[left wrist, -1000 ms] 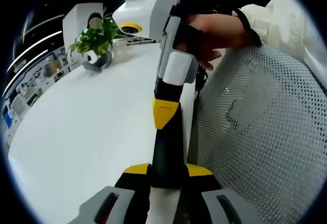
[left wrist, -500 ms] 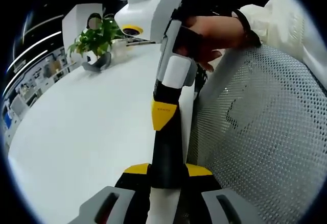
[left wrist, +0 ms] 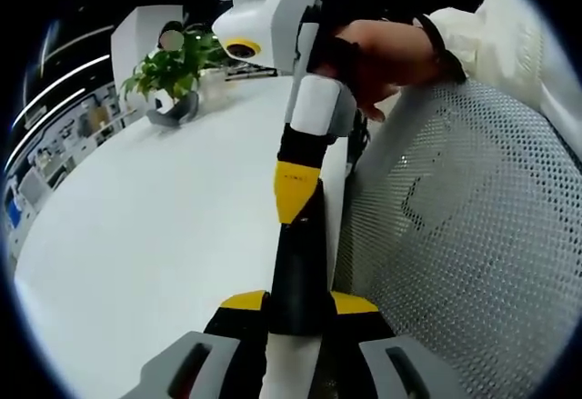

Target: Press the specified remote control buttons in sequence, fully releasing each button before pressing the next.

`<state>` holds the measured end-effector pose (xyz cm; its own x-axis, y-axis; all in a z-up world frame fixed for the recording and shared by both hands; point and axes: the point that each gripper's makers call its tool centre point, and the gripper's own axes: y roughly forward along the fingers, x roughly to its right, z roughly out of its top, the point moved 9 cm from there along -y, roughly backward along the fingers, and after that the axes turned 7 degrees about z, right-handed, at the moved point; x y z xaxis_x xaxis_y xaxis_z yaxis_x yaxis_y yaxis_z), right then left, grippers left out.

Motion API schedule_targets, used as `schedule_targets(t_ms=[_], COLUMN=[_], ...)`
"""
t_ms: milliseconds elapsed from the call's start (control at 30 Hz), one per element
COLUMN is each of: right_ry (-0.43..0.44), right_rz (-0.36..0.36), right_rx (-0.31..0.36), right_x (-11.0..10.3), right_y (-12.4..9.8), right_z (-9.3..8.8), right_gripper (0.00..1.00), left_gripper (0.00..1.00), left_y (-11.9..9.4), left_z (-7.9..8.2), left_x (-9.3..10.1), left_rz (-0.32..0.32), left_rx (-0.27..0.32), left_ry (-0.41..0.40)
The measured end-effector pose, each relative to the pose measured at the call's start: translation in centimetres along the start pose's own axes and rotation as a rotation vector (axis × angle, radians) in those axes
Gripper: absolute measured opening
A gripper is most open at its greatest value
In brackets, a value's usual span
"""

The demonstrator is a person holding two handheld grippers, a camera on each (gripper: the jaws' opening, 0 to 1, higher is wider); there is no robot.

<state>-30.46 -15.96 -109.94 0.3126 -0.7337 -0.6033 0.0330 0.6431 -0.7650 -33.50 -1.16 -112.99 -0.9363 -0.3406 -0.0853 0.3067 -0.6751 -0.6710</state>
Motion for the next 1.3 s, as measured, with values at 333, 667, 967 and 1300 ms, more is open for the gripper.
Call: schedule_targets(t_ms=[333,667,967,1300], right_ry=[-0.006,-0.01,-0.002,0.028], right_rz=[-0.039,-0.047,-0.043,-0.019], right_rx=[-0.048,-0.056,-0.048,-0.05], right_x=[0.11,0.16,0.25,0.13], right_y=[0.44,0.55,0.47,0.16], right_z=[-0.32,-0.42,-0.41,-0.45], right_gripper=[0.0,0.0,0.0,0.0], left_gripper=[0.25,0.25,0.25,0.25], left_y=[-0.01,0.05,0.07,0.03], left_z=[-0.04,-0.02,-0.01,0.0], left_x=[-0.02,0.02,0.01,-0.1], left_rz=[0.001,0.001,0.001,-0.004], left_rx=[0.004,0.006,0.006,0.005], left_ry=[-0.009,-0.009,-0.008,-0.014])
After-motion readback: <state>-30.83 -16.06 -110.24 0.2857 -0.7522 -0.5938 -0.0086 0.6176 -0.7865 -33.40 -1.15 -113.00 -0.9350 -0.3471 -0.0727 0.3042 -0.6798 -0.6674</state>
